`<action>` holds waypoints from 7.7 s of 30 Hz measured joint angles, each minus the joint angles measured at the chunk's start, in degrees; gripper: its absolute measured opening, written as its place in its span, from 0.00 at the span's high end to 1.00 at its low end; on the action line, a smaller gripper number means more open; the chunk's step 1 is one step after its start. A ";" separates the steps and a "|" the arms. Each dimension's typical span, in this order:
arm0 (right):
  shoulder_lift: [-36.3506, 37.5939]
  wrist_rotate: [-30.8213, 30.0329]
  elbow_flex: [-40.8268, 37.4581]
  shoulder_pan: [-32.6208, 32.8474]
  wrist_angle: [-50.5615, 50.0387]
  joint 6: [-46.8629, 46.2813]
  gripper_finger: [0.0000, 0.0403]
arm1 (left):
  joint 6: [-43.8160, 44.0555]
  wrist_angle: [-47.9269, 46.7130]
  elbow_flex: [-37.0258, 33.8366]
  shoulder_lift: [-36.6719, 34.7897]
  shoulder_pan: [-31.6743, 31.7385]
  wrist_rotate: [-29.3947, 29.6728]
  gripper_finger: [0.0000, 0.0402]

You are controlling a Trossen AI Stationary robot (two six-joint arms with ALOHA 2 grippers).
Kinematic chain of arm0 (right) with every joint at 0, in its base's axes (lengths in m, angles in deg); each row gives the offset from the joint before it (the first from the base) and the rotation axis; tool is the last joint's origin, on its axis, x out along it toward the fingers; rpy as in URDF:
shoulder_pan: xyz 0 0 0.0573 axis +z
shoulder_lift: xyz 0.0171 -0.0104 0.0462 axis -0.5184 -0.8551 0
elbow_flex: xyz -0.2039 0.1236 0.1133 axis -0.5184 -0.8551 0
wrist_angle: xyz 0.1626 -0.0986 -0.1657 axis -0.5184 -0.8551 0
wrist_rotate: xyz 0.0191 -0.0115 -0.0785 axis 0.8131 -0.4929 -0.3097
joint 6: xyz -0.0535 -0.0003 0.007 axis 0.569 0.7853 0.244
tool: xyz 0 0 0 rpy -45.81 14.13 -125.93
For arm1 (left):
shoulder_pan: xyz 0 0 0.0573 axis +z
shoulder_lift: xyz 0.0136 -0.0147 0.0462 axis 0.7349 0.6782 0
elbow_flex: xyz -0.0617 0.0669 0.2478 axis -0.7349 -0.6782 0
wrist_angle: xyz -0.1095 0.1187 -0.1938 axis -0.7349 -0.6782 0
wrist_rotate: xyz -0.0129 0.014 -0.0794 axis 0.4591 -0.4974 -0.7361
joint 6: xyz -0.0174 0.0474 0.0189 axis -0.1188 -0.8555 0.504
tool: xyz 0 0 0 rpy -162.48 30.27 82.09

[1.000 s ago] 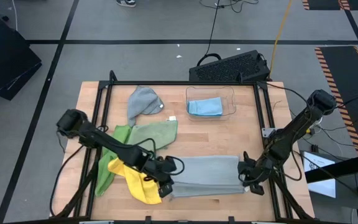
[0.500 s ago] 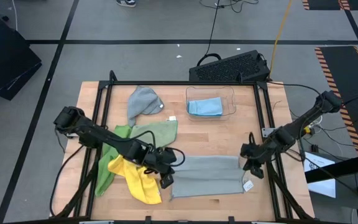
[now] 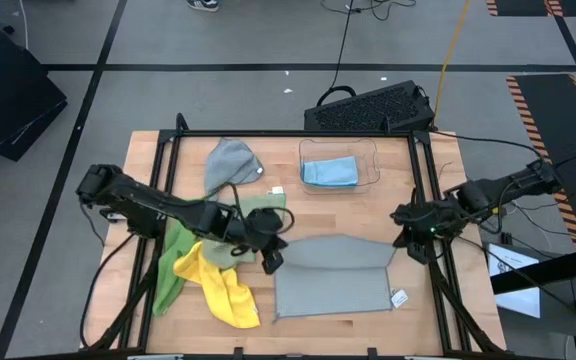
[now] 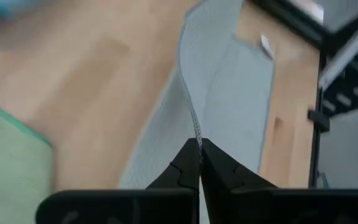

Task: Fold microfiber towels
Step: Fold the light gray towel

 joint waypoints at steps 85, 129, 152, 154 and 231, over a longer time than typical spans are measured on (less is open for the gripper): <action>-1.92 7.72 -0.53 -13.32 -3.37 0.83 1.00 | 7.36 1.11 0.00 6.88 -9.63 -2.95 0.98; -5.49 10.26 -22.02 6.58 26.73 -23.23 1.00 | 8.04 0.59 -0.01 12.35 -11.26 -3.27 0.98; -8.46 12.26 -26.71 11.65 41.34 -26.31 0.91 | 8.82 4.56 -0.02 17.01 -11.95 -7.67 0.87; -8.46 12.32 -26.71 12.12 41.85 -27.07 0.86 | 8.80 4.70 -0.02 17.01 -11.96 -7.55 0.82; -2.27 6.57 -13.62 -12.23 26.68 2.26 0.74 | -20.39 -5.77 0.13 22.11 14.91 -28.39 0.50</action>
